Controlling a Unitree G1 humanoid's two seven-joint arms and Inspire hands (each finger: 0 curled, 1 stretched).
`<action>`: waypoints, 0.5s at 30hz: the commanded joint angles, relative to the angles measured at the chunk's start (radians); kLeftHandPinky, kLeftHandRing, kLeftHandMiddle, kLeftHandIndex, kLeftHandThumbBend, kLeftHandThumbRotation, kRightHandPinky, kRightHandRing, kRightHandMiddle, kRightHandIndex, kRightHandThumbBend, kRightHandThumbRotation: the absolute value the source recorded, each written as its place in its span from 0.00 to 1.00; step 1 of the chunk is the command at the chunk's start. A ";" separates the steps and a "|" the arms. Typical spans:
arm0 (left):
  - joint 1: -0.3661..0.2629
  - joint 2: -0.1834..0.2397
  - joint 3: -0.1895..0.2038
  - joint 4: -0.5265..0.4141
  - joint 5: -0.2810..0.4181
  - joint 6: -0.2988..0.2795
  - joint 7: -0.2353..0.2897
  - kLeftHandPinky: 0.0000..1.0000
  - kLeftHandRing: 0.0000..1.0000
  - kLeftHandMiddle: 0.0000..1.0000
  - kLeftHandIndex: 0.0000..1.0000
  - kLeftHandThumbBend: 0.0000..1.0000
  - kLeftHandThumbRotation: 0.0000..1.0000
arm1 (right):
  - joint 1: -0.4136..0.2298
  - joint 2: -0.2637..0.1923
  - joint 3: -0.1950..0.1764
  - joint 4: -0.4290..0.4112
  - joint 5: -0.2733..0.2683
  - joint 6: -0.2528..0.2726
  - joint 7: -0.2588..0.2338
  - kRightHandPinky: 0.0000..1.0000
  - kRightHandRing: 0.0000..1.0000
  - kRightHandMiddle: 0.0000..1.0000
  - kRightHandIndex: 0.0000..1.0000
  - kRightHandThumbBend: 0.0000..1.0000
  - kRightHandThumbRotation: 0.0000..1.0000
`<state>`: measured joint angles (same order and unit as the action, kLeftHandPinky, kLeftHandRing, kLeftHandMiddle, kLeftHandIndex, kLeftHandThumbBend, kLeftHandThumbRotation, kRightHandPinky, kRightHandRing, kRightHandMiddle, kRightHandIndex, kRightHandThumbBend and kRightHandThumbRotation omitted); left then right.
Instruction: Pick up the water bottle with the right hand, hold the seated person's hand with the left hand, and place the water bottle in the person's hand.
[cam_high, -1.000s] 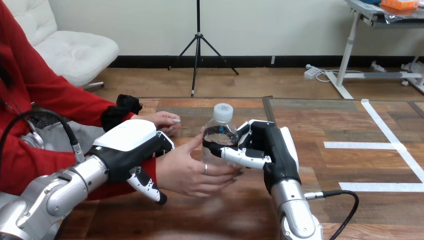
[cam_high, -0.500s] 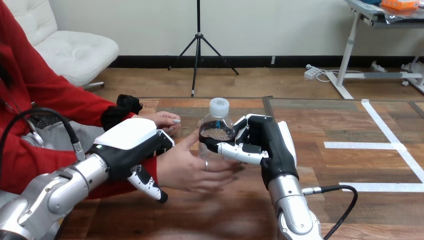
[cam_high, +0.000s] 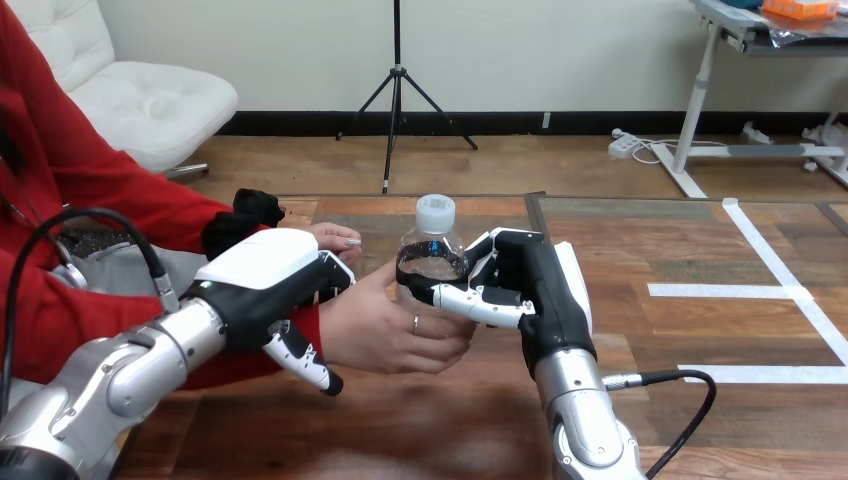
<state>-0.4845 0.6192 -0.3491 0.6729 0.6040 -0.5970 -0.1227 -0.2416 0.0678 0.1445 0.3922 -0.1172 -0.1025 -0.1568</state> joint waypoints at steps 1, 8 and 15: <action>-0.105 -0.051 -0.004 -0.012 -0.004 -0.045 0.029 0.22 0.29 0.37 0.41 0.86 0.02 | -0.025 0.083 0.034 -0.098 0.005 0.006 -0.002 0.05 0.10 0.15 0.15 0.64 0.00; -0.115 -0.060 -0.006 0.002 0.002 -0.043 0.032 0.22 0.28 0.36 0.41 0.86 0.03 | -0.019 0.077 0.036 -0.121 0.003 0.032 -0.004 0.05 0.10 0.15 0.15 0.64 0.00; -0.124 -0.064 -0.009 0.020 0.010 -0.054 0.044 0.22 0.28 0.36 0.41 0.86 0.03 | -0.018 0.070 0.036 -0.119 0.000 0.030 -0.004 0.06 0.11 0.15 0.15 0.64 0.00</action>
<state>-0.5126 0.5985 -0.3496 0.7033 0.6120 -0.6056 -0.1102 -0.2340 0.0660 0.1466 0.3303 -0.1175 -0.0598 -0.1615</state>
